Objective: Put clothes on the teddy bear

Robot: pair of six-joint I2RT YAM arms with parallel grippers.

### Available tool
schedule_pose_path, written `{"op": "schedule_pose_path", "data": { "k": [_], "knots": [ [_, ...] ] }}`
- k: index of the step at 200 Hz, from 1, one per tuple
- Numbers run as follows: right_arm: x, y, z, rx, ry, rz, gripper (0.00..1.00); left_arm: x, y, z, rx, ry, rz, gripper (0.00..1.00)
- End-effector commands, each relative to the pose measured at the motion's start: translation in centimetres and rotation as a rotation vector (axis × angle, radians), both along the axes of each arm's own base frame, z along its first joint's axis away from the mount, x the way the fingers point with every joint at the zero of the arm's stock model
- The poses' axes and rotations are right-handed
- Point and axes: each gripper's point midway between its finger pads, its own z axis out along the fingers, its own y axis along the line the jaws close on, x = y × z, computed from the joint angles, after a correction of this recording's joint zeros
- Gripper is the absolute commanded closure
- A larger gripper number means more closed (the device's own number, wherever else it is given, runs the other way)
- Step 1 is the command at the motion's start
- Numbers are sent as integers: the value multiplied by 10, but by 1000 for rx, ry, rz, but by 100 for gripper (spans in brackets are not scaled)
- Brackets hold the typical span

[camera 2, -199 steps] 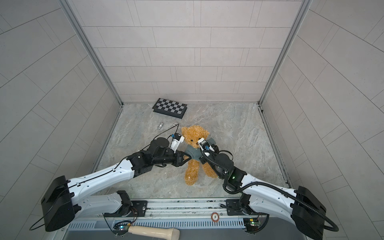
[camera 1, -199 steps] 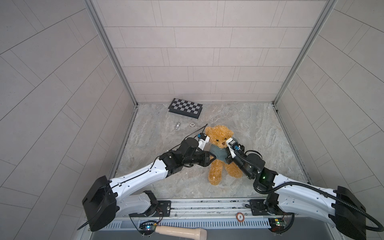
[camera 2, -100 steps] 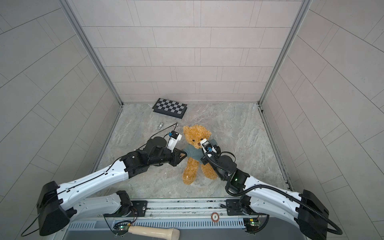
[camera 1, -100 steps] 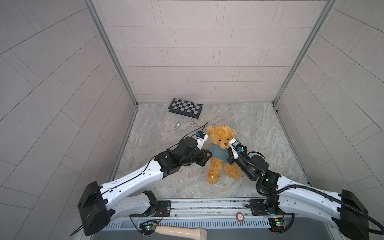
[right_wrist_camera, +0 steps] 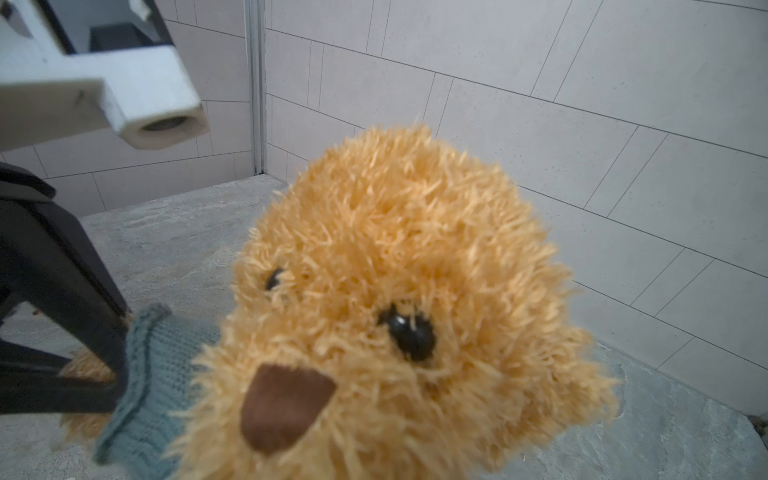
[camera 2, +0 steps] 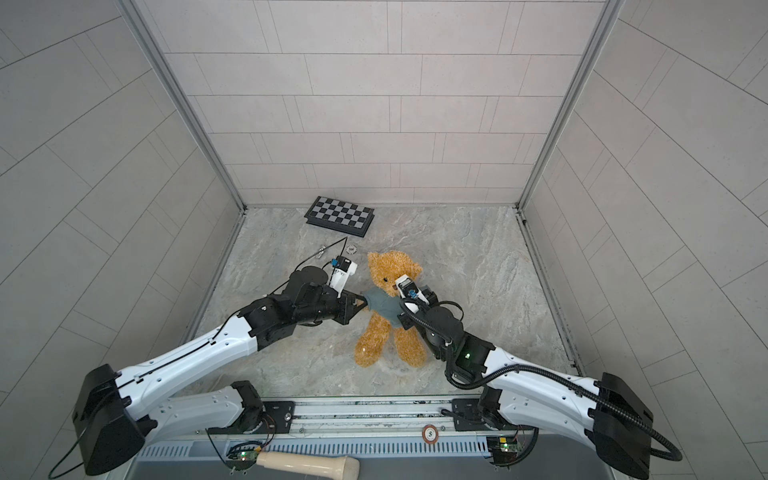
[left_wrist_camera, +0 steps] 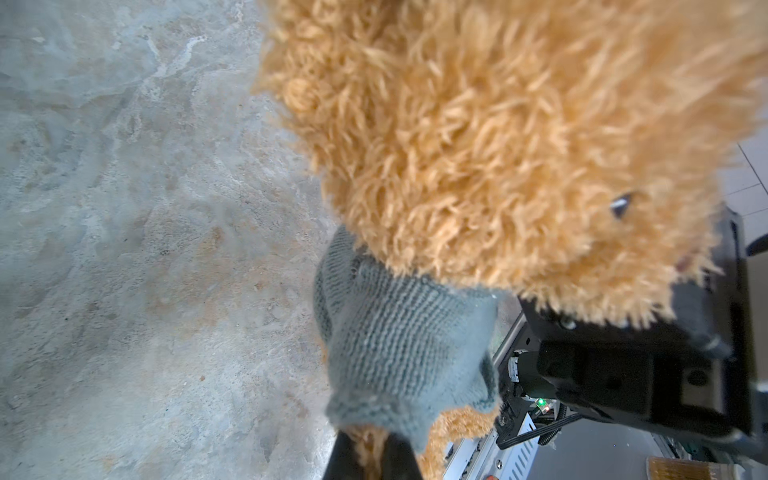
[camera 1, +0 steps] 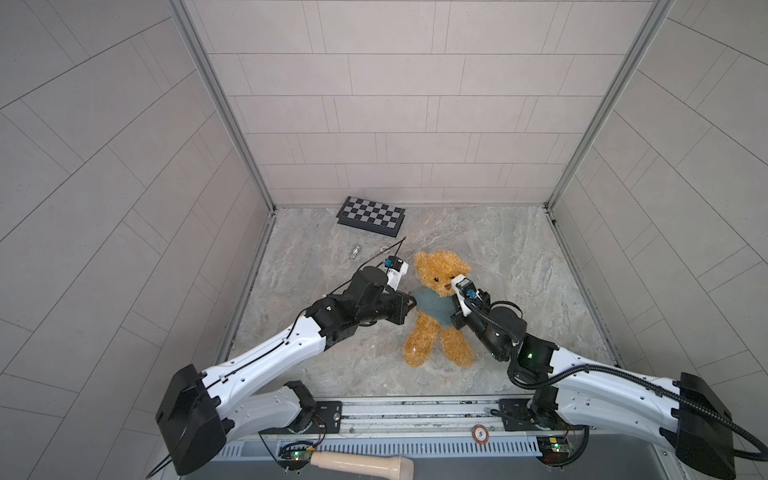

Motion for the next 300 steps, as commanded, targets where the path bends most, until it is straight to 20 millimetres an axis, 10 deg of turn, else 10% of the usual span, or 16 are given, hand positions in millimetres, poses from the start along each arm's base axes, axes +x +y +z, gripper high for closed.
{"op": "schedule_pose_path", "data": {
  "k": [1, 55, 121, 135, 174, 186, 236, 264, 300],
  "knots": [
    [6, -3, -2, 17, 53, -24, 70, 4, -5, -24, -8, 59, -27, 100],
    [10, -19, -65, 63, 327, -56, 41, 12, -25, -38, -70, 117, -68, 100],
    [1, -43, -65, 189, 413, -67, 29, 23, 5, -65, 85, 155, -53, 100],
    [4, -39, -70, 191, 442, -62, 1, 32, 12, -81, 71, 224, -18, 100],
    [21, -44, -90, 222, 496, -142, 1, 39, 22, -102, 154, 245, 1, 100],
    [25, -51, -88, 282, 487, -168, 1, 42, 29, -104, 194, 240, 19, 82],
    [33, -62, -99, 343, 549, -164, 2, 25, 66, -65, 306, 156, 52, 24],
    [41, -46, -109, 393, 635, -90, 3, 7, 71, -36, 246, 134, 52, 32],
    [34, -21, -126, 482, 731, 17, 18, 8, 9, 5, 66, 104, -46, 47]
  ]
}}
